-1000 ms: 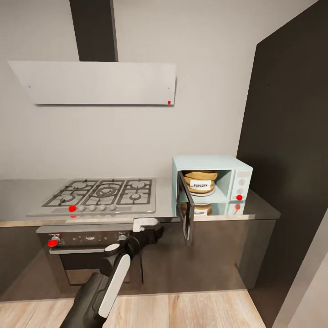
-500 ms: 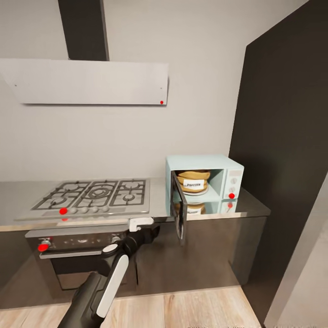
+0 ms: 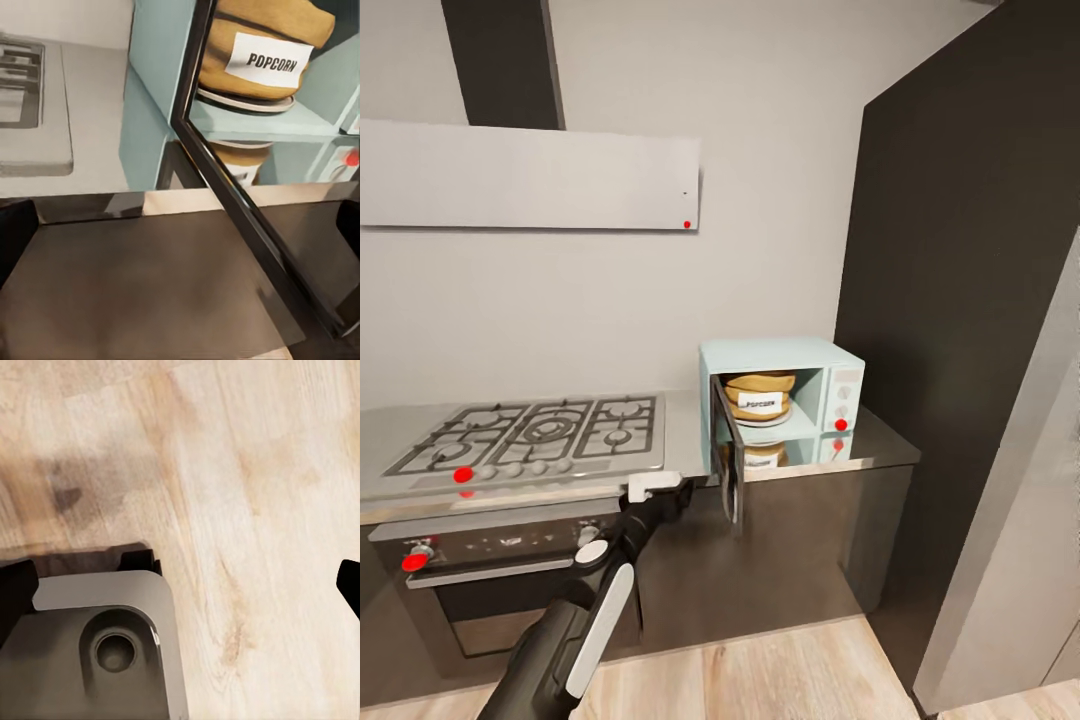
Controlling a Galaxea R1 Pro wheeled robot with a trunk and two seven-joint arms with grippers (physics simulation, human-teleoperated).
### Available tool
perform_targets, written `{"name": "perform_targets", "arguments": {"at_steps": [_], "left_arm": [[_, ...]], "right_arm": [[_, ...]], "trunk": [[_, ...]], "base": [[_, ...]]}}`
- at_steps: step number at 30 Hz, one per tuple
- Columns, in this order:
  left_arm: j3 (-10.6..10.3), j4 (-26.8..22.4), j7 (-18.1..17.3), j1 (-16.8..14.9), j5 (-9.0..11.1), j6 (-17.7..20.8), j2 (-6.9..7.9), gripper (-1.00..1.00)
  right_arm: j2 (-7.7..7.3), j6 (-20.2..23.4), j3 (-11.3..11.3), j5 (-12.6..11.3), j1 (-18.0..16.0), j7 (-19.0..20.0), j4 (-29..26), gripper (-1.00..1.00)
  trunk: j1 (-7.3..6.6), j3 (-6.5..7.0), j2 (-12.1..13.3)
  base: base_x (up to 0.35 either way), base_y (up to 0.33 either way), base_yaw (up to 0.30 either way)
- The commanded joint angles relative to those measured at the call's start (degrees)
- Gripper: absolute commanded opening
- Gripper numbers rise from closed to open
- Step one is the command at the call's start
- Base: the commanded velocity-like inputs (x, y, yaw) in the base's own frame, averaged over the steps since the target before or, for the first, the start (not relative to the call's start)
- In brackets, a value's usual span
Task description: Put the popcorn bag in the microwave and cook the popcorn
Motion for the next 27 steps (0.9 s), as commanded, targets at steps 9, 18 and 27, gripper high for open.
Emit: {"name": "perform_targets", "arguments": {"at_steps": [9, 18, 27], "left_arm": [[-0.1, 0.3, 0.6, 0.0, 0.5, -0.1, -0.06, 1.00], [-0.6, 0.6, -0.3, 0.0, 0.8, 0.0, -0.05, 1.00], [-0.7, 0.8, -0.3, 0.0, 0.6, -0.1, 0.02, 1.00]], "right_arm": [[-0.08, -0.3, -0.4, 0.4, -0.1, 0.1, 0.2, 1.00], [0.26, -0.3, -0.4, 0.4, -0.1, 0.1, 0.2, 1.00], [0.19, -0.3, -0.4, 0.4, -0.1, 0.1, 0.2, 1.00]], "trunk": [[0.00, -0.08, -0.1], [0.00, 0.03, -0.1], [0.00, 0.44, -0.1]], "base": [[0.222, 0.000, -0.001], [0.174, 0.000, -0.060], [0.001, 0.000, -0.204]]}}
